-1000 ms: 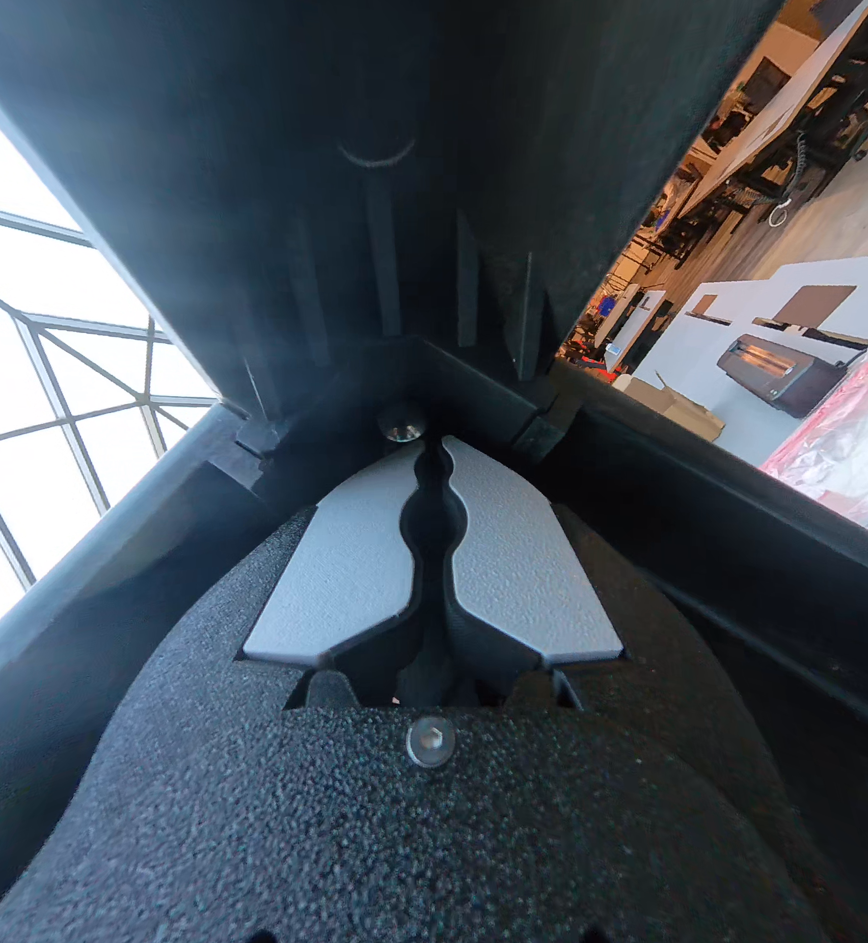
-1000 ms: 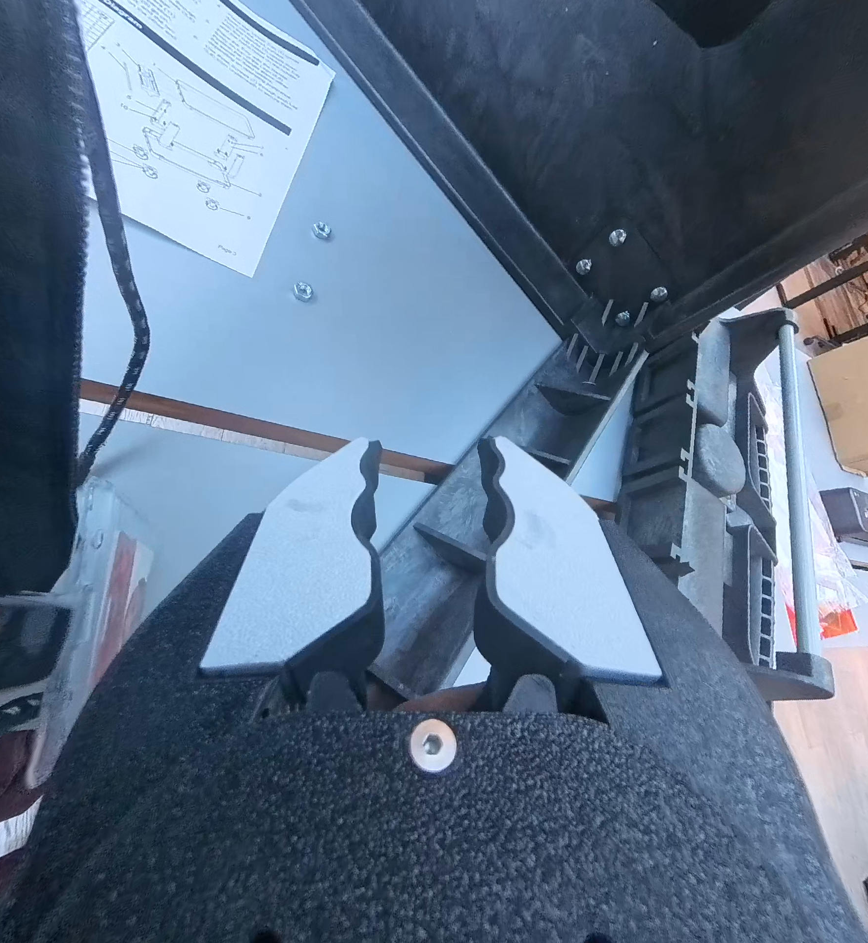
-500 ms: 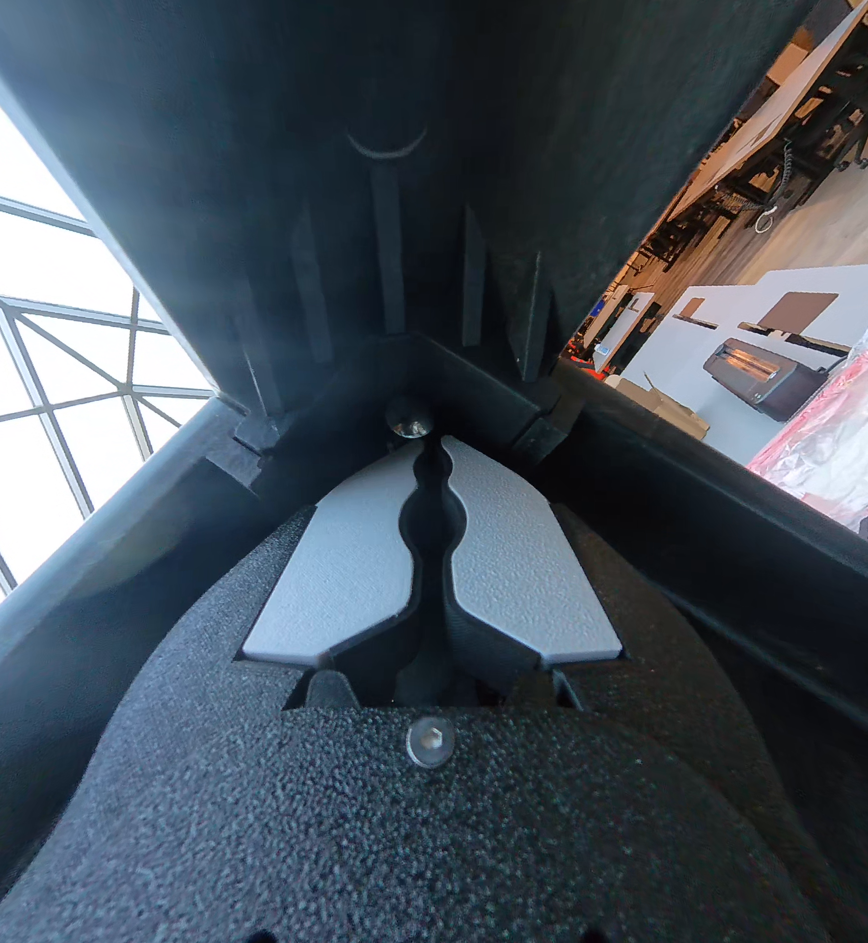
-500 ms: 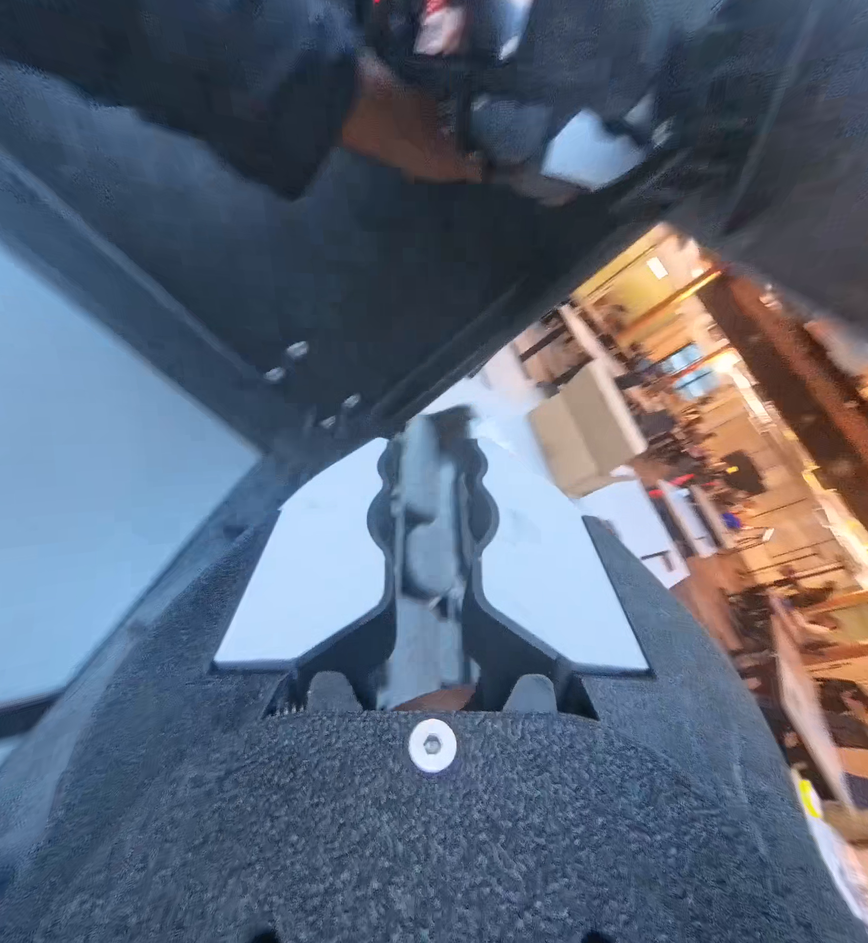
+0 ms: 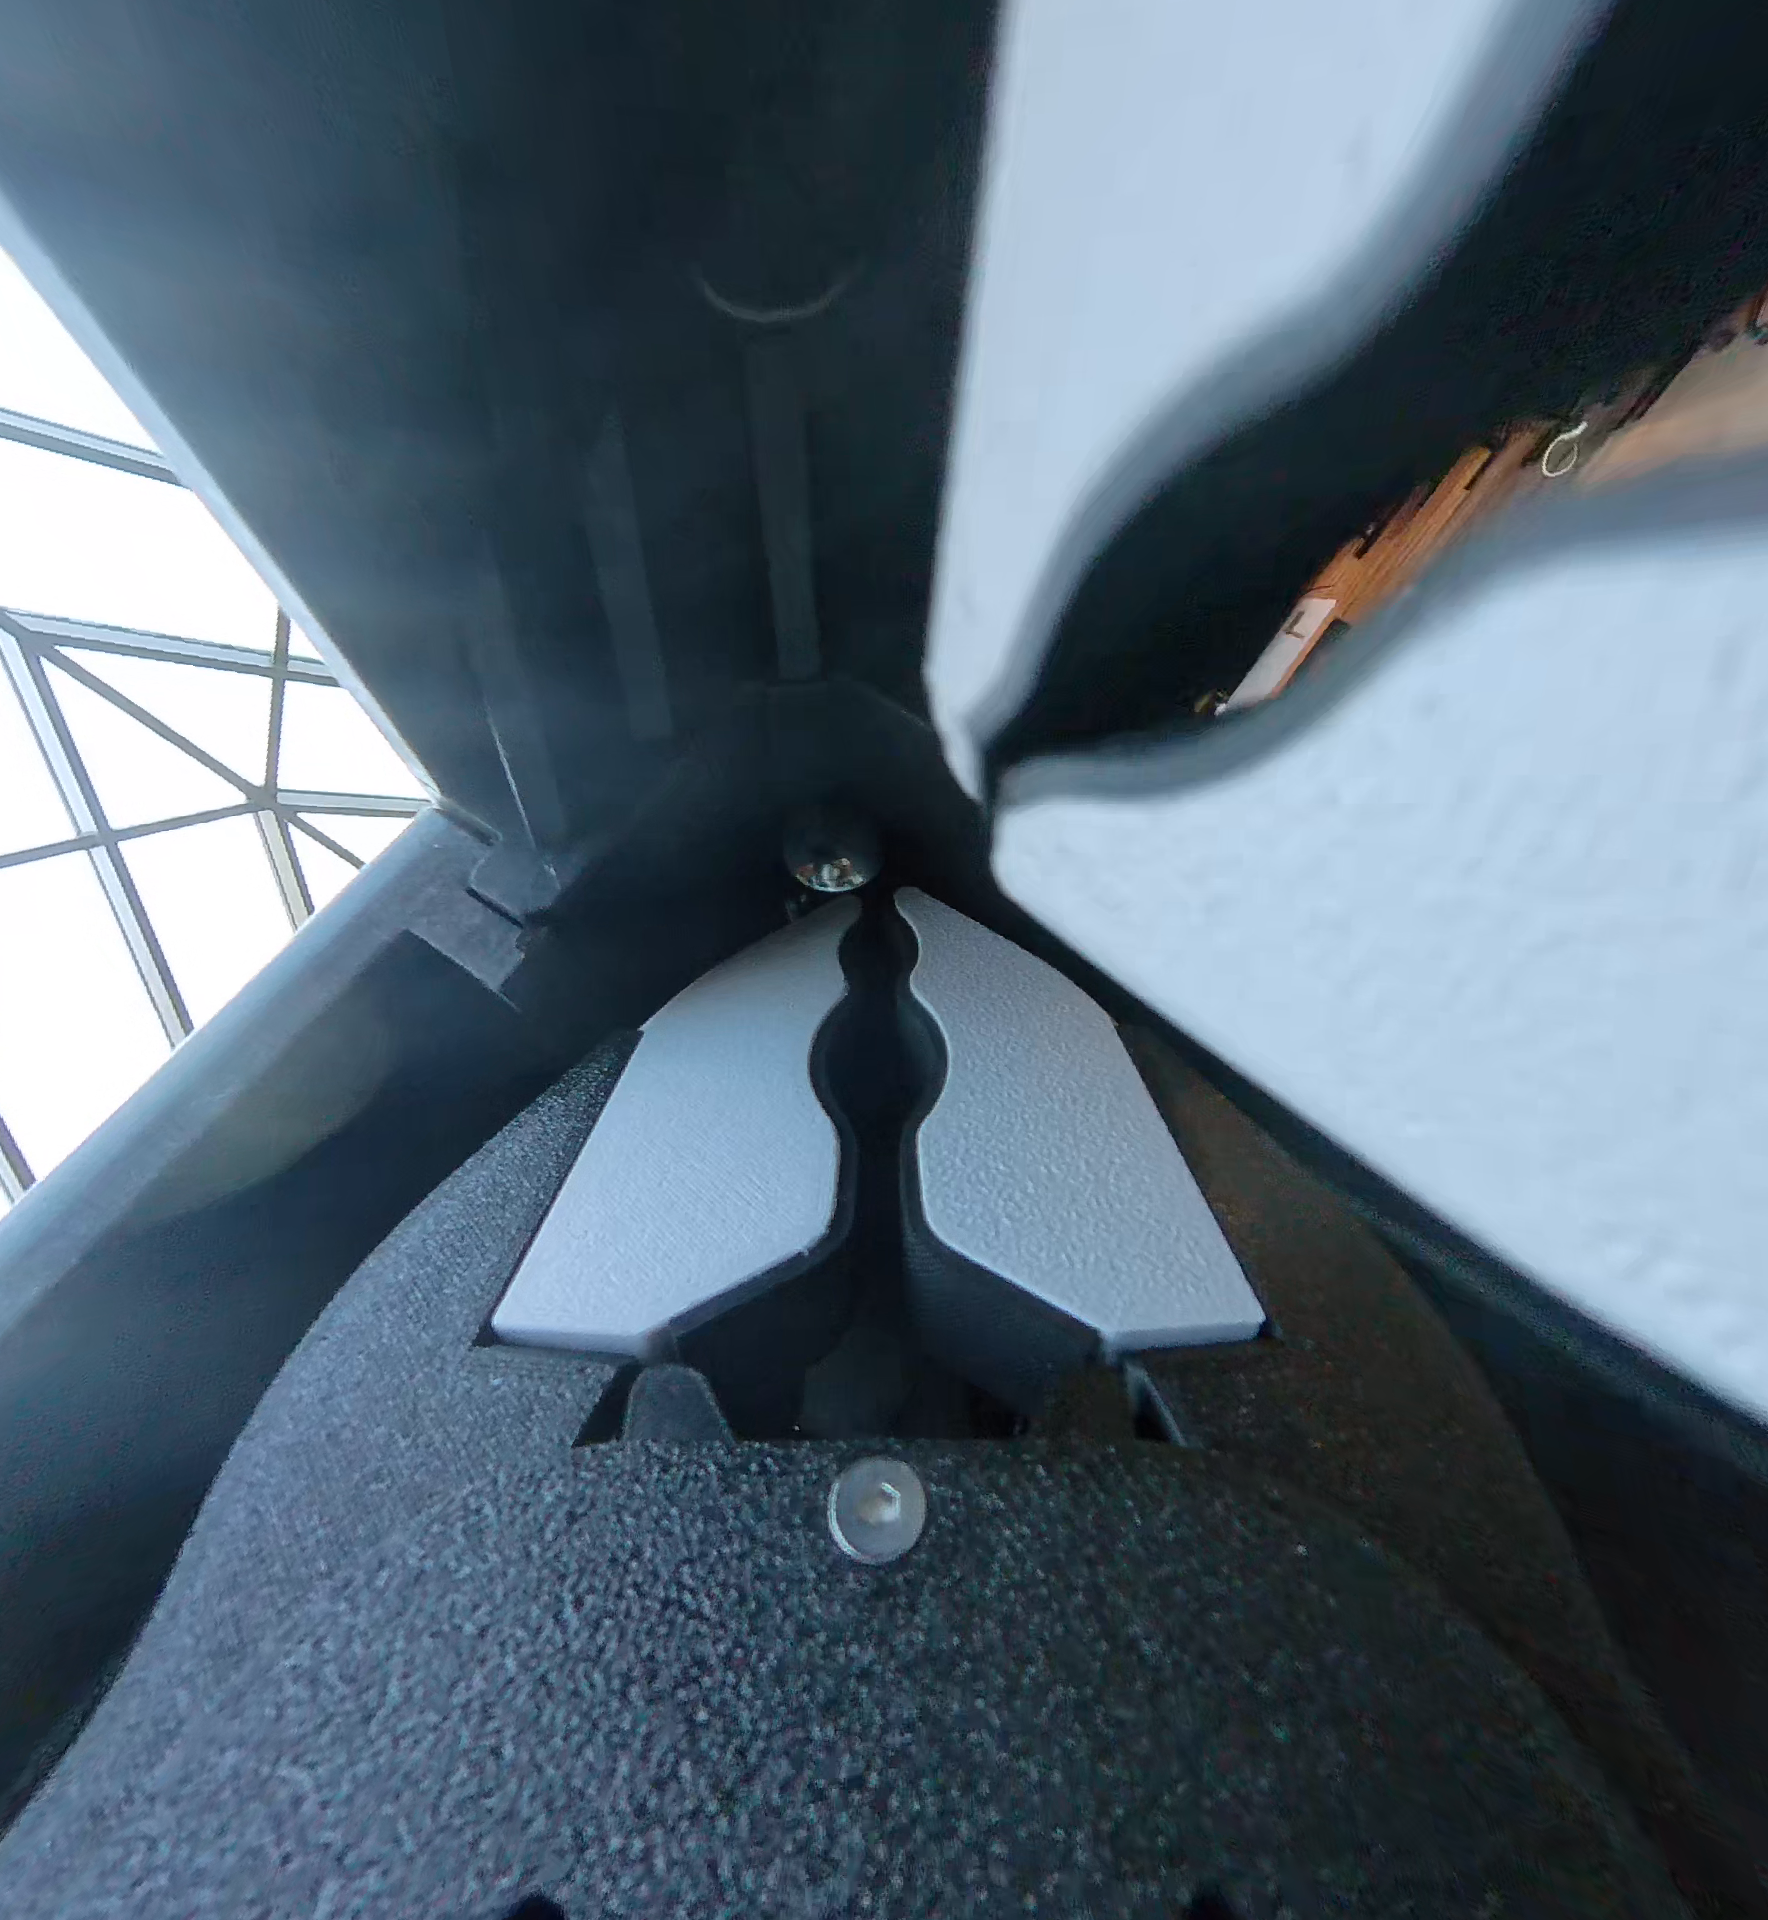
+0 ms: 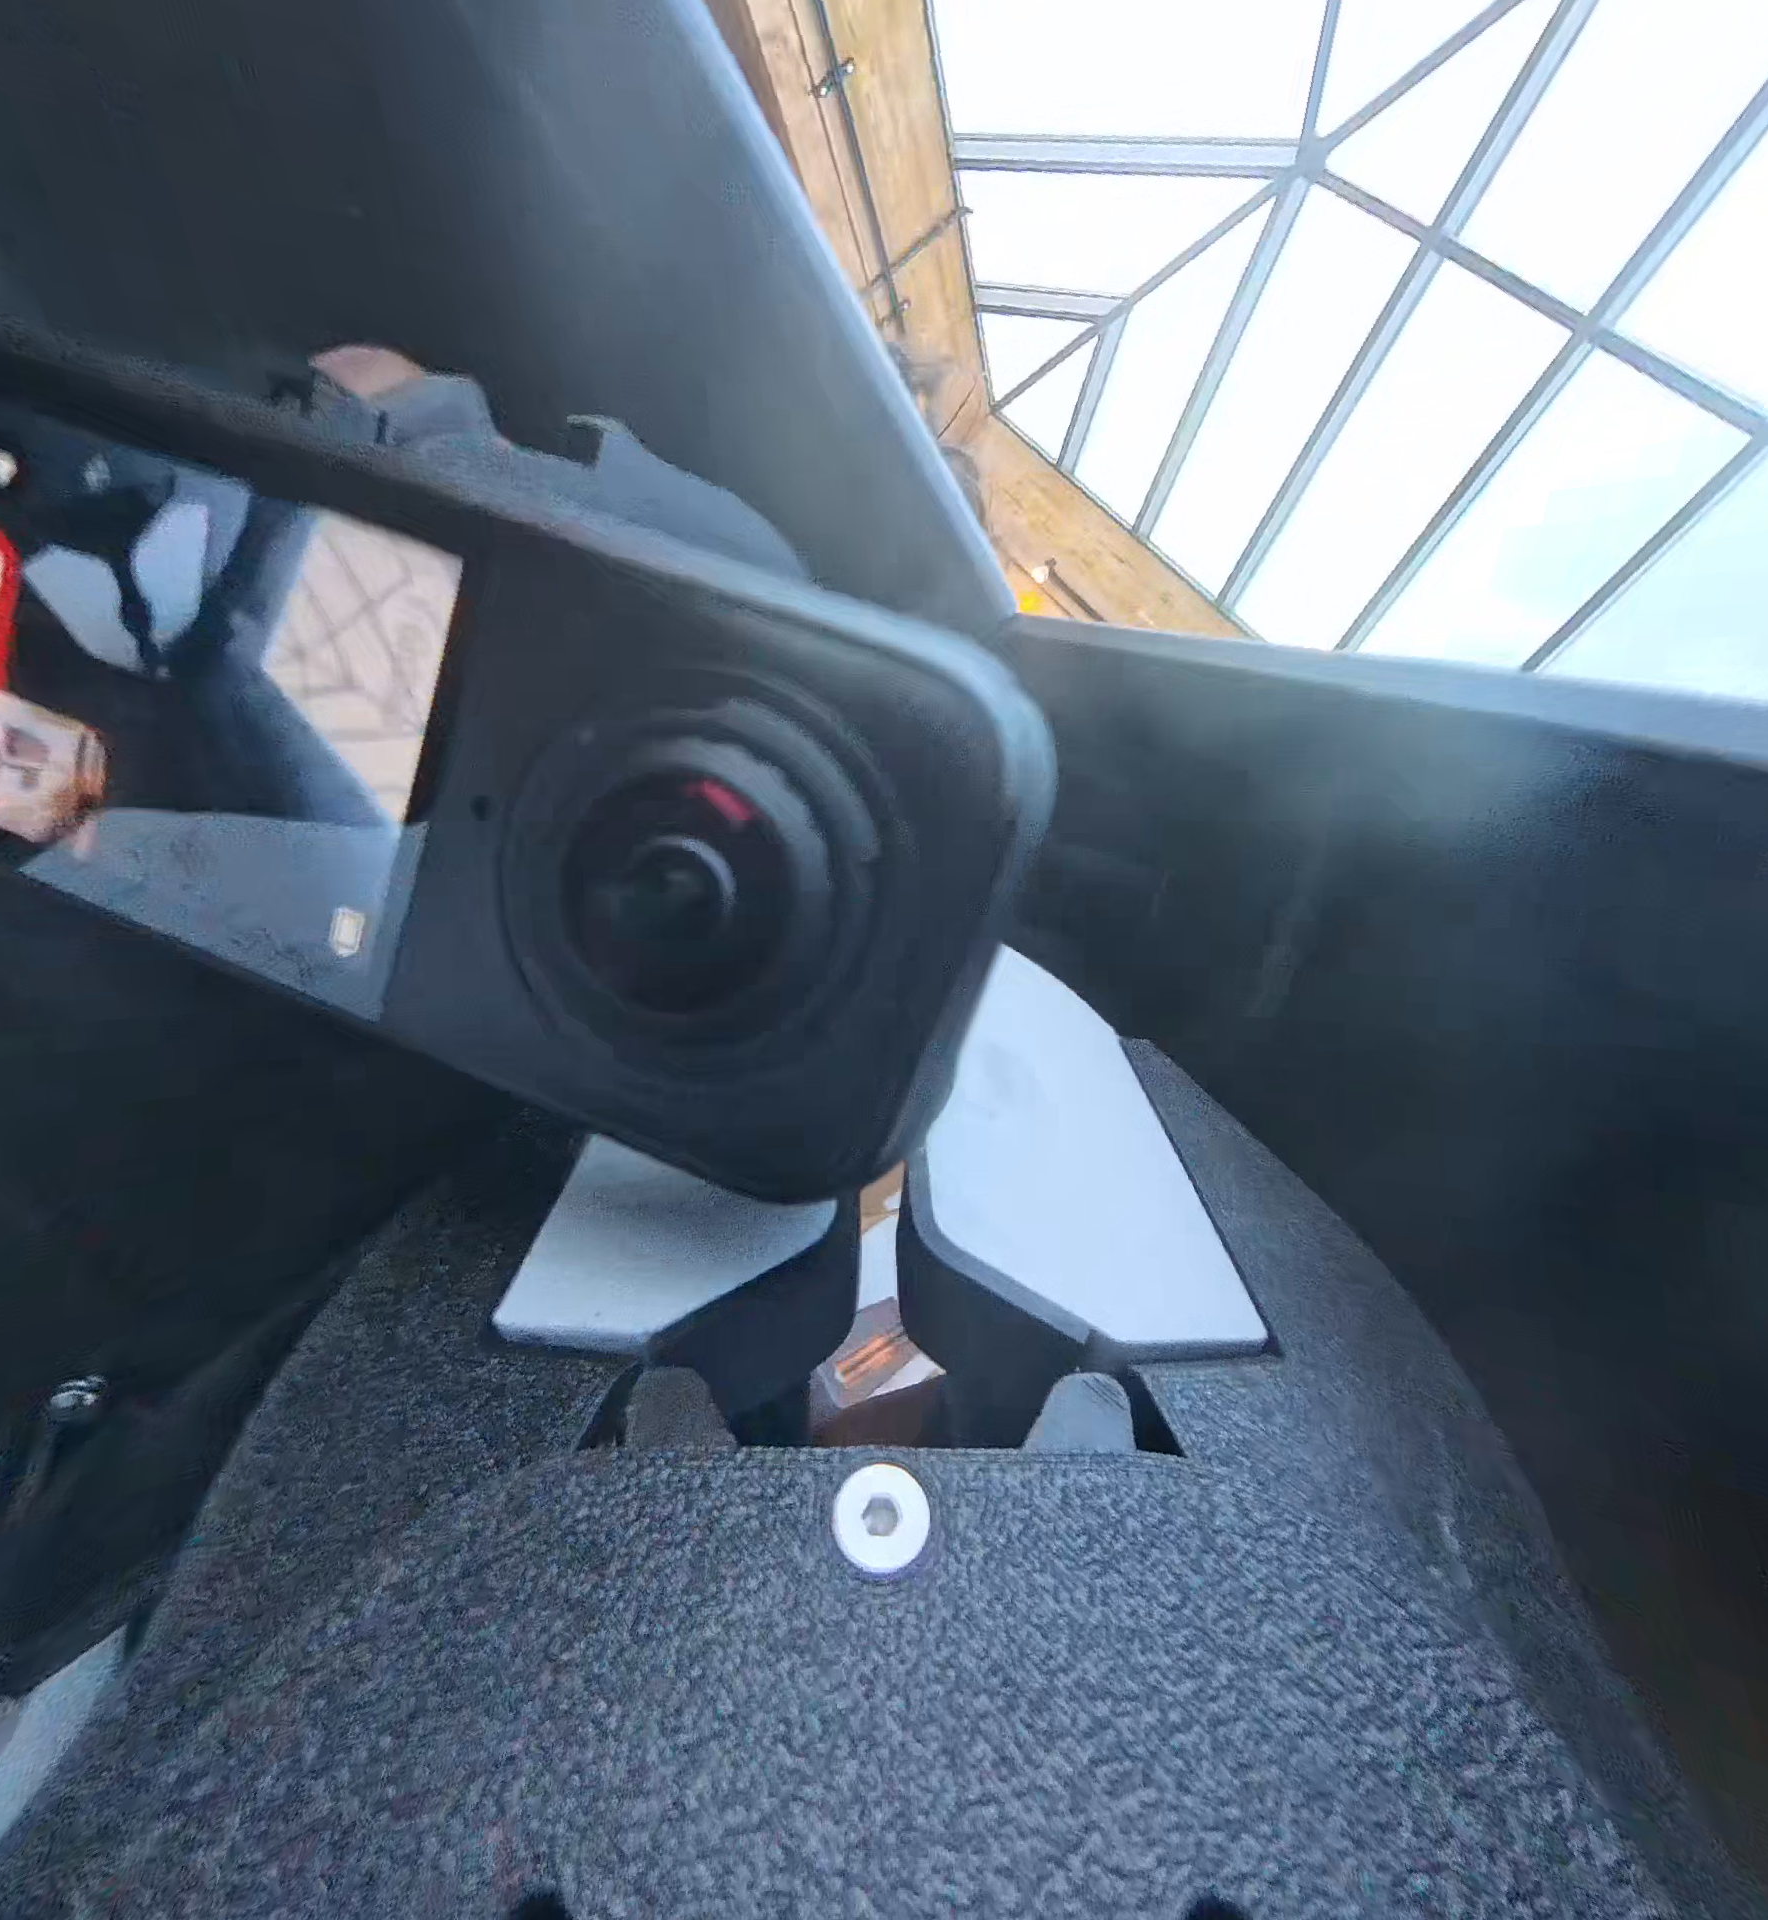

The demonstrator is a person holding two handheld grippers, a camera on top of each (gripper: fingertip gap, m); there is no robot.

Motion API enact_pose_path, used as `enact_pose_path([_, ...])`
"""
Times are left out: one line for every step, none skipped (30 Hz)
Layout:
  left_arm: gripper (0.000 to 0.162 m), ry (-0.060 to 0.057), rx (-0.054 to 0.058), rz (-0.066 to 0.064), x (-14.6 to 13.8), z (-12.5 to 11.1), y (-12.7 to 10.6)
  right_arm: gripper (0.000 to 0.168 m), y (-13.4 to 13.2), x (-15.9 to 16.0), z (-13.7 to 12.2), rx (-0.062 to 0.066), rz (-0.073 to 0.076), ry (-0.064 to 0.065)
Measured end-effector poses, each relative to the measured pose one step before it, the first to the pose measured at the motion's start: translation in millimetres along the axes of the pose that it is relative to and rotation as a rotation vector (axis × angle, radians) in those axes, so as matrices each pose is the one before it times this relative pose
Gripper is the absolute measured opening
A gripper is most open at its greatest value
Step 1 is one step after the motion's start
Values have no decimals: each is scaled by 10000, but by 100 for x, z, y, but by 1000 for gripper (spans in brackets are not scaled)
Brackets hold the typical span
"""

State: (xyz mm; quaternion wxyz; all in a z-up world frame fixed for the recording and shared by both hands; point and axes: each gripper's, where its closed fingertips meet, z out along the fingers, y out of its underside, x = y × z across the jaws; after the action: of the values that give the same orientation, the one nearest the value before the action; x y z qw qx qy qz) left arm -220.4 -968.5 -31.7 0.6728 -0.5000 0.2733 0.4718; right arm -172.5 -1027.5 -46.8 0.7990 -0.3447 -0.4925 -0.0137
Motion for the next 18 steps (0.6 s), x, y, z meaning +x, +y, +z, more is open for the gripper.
enact_pose_path([0,-5,2,-8,0,1,-3,1,215,-193,145,1,-188,-17])
enact_pose_path([0,-11,1,11,-2,-7,-2,1,182,-167,84,-9,-113,-33])
enact_pose_path([0,-14,4,-22,-18,-2,-1,0,178,-133,24,-54,-7,-58])
enact_pose_path([0,-12,-1,-18,2,-12,-17,0,136,-94,-45,-51,80,-55])
enact_pose_path([0,-17,10,6,8,-16,-28,0,96,-101,-80,-47,116,-62])
enact_pose_path([0,-1,22,-4,28,-38,-33,0,135,-102,-85,-63,91,-56])
enact_pose_path([0,13,15,-32,34,-40,-27,0,119,-110,-81,-43,48,-36])
enact_pose_path([0,21,24,-59,32,-43,-31,0,109,-120,-87,-20,16,-38])
enact_pose_path([0,13,16,-56,32,-52,-48,1,98,-135,-57,-19,-8,-42])
enact_pose_path([0,-12,10,-46,6,-19,-37,1,85,-107,-49,-25,-17,-21])
enact_pose_path([0,-16,-24,-30,0,-4,-4,1,68,-103,-36,-28,-14,-31])
enact_pose_path([0,-11,-14,-44,9,-5,-8,1,60,-63,-30,-30,-2,-25])
enact_pose_path([0,-5,-7,-53,14,2,0,1,36,-42,-22,-20,28,-33])
enact_pose_path([0,1,-9,-37,7,2,12,1,16,-50,-7,-16,36,-43])
enact_pose_path([0,16,-37,-46,5,35,51,1,11,-42,22,-16,14,-41])
enact_pose_path([0,21,-37,-47,-2,30,54,1,46,-67,69,-32,-12,-43])
enact_pose_path([0,18,-12,-42,-11,26,25,1,60,-78,103,-48,-17,-51])
enact_pose_path([0,7,-11,-20,-2,13,9,1,59,-56,126,-52,2,-46])
